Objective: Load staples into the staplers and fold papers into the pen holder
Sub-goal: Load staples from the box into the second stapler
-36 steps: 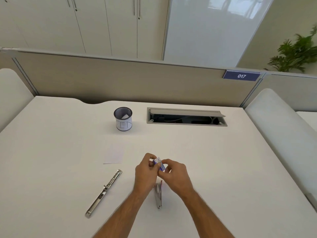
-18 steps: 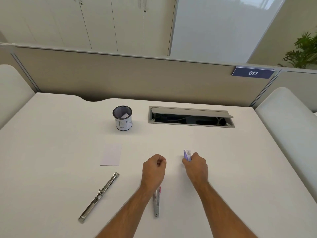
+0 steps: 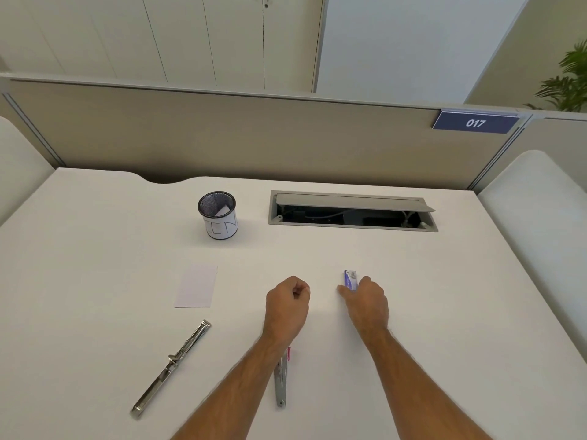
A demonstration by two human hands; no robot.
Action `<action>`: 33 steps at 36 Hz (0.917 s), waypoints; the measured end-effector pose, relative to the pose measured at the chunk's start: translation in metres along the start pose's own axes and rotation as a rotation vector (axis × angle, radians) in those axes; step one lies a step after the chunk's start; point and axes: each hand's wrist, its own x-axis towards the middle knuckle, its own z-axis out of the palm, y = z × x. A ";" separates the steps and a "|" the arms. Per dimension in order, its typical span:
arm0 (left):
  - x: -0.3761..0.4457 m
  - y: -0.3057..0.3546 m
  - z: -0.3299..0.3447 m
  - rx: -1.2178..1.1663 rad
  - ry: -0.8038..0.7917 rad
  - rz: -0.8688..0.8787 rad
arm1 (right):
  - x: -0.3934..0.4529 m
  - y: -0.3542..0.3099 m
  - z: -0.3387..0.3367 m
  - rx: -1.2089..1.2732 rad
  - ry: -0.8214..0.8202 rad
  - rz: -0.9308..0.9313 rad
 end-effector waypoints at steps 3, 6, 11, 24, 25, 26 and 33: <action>-0.001 0.000 -0.002 -0.006 0.008 -0.001 | -0.008 -0.002 -0.002 0.090 0.048 0.025; -0.003 -0.003 -0.005 -0.027 0.007 -0.013 | -0.024 -0.011 -0.005 0.385 0.072 0.070; -0.009 -0.009 -0.014 -0.038 -0.008 -0.038 | -0.050 -0.028 0.007 0.855 -0.117 0.147; -0.040 -0.036 -0.069 0.024 0.065 -0.074 | -0.120 -0.083 0.041 1.280 -0.517 0.232; -0.043 -0.039 -0.074 0.025 0.081 -0.087 | -0.125 -0.088 0.044 1.290 -0.525 0.236; -0.044 -0.041 -0.077 0.022 0.093 -0.106 | -0.129 -0.092 0.046 1.295 -0.530 0.236; -0.056 -0.057 -0.120 0.001 0.149 -0.187 | -0.171 -0.126 0.064 1.197 -0.600 0.134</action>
